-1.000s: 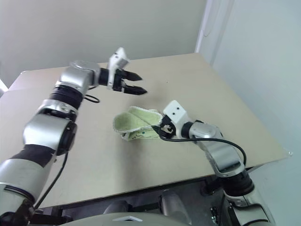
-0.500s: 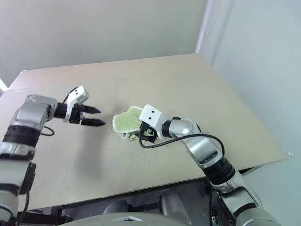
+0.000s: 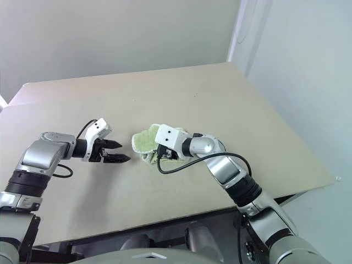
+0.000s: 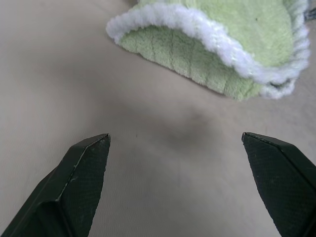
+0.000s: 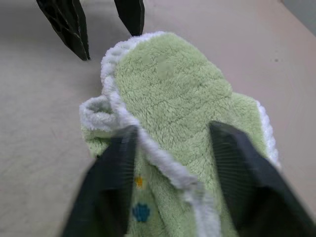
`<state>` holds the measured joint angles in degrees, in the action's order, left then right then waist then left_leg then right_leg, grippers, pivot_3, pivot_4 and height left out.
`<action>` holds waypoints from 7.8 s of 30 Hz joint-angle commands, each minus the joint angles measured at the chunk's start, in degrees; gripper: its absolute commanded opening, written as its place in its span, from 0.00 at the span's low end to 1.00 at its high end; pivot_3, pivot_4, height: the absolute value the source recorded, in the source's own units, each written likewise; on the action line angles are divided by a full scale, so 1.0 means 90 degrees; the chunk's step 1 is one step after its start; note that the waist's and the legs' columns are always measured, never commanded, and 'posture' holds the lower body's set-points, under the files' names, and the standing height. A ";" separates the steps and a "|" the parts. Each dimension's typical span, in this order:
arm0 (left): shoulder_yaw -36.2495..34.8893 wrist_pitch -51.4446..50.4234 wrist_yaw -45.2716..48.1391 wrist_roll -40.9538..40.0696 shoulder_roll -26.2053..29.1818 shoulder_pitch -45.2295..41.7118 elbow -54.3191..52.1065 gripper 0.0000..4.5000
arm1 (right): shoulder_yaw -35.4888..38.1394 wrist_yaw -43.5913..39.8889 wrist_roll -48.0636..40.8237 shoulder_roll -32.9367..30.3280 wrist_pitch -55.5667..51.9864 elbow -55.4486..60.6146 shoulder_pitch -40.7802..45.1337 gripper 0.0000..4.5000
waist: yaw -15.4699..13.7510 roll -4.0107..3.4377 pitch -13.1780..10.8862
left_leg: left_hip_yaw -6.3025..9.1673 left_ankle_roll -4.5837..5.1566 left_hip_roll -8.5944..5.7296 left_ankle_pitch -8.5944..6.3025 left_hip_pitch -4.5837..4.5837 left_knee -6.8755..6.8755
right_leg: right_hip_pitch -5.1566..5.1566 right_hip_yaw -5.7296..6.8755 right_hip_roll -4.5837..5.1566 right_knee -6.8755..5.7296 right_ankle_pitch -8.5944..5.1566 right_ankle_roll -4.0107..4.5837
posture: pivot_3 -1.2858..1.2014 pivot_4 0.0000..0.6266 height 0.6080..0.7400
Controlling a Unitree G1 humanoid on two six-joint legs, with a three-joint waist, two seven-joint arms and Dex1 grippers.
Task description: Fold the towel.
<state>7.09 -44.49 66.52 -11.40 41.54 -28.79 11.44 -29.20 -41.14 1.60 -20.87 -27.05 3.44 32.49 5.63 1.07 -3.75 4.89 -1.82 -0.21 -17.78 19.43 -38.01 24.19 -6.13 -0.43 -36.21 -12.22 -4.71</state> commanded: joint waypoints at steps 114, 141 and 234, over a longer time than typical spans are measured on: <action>0.0372 0.1001 -0.0380 0.0376 -0.0025 -0.0253 0.0648 1.00 | 0.0007 -0.1247 -0.0679 0.0242 -0.0432 -0.0105 0.0539 0.59 | -0.0002 -0.0002 -0.0001 | 0.0000 0.0000 -0.0001 0.0000 0.0004 0.0002 | 0.0004 0.0001 0.0000 0.0004 -0.0003 0.0004 | 0.52 0.00 1.00; 0.0413 0.1115 -0.0413 0.0444 -0.0082 -0.0267 0.0759 1.00 | -0.0120 -0.1741 -0.0177 0.0192 0.0088 -0.0355 0.0670 0.04 | -0.0004 -0.0002 -0.0001 | 0.0000 0.0000 -0.0001 0.0000 0.0004 0.0003 | 0.0004 0.0001 0.0001 0.0004 -0.0004 0.0007 | 0.52 0.00 1.00; -0.1351 0.2761 -0.0045 -0.1159 -0.0498 0.0720 -0.0205 1.00 | 0.1772 0.0482 -0.2299 0.0886 -0.1341 -0.0191 -0.0298 0.69 | 0.0148 -0.0057 -0.0009 | -0.0004 -0.0001 -0.0001 0.0000 0.0003 0.0086 | 0.0027 -0.0001 0.0007 0.0038 -0.0005 -0.0010 | 0.52 0.00 1.00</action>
<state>-3.43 -20.84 66.53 -20.49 37.22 -22.51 11.72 -12.76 -35.60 -19.65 -13.72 -42.53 2.69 28.92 6.96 0.56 -3.83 4.86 -1.83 -0.22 -17.78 19.44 -37.24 24.44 -6.14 -0.37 -35.88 -12.27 -4.80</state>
